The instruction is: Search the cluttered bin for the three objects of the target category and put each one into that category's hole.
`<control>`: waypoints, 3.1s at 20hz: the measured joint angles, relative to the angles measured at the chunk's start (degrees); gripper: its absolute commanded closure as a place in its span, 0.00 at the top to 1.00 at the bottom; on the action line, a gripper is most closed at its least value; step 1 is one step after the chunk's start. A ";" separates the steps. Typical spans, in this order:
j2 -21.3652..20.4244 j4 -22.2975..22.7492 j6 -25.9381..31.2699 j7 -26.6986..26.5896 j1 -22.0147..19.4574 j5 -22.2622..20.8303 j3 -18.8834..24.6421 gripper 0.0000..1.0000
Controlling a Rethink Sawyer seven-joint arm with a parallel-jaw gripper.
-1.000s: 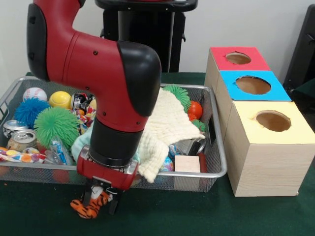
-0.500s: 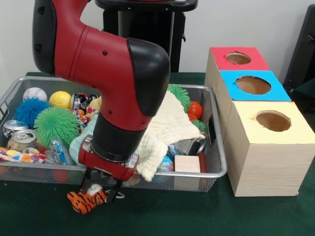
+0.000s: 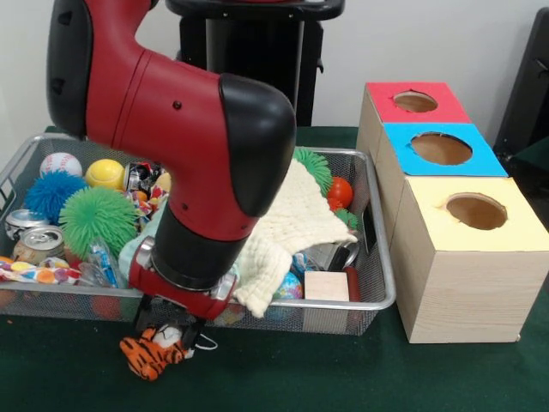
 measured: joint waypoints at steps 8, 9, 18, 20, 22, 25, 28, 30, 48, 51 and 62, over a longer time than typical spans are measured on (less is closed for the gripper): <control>3.23 -4.65 0.05 0.00 -0.33 0.17 -0.03 1.00; 3.46 -4.99 0.11 0.00 -0.35 0.18 -0.03 1.00; 4.37 -6.81 1.22 0.00 -0.59 0.35 -0.04 0.00; 4.34 -6.80 1.22 0.00 -0.62 0.34 -0.04 0.00; 4.26 -6.72 1.21 0.00 -0.62 0.34 -0.03 0.00; 3.49 -5.56 0.82 0.00 -0.60 0.33 -0.01 0.00; 1.41 -2.79 -1.34 0.00 -0.52 0.28 0.23 0.00; -1.84 0.95 -6.07 0.00 -0.25 0.15 0.36 0.00; -22.27 13.13 -15.51 0.00 3.23 4.80 0.41 0.00; -24.03 14.85 -3.97 0.00 2.24 8.23 1.17 0.00; -29.15 26.87 16.97 0.00 3.69 15.61 1.21 0.00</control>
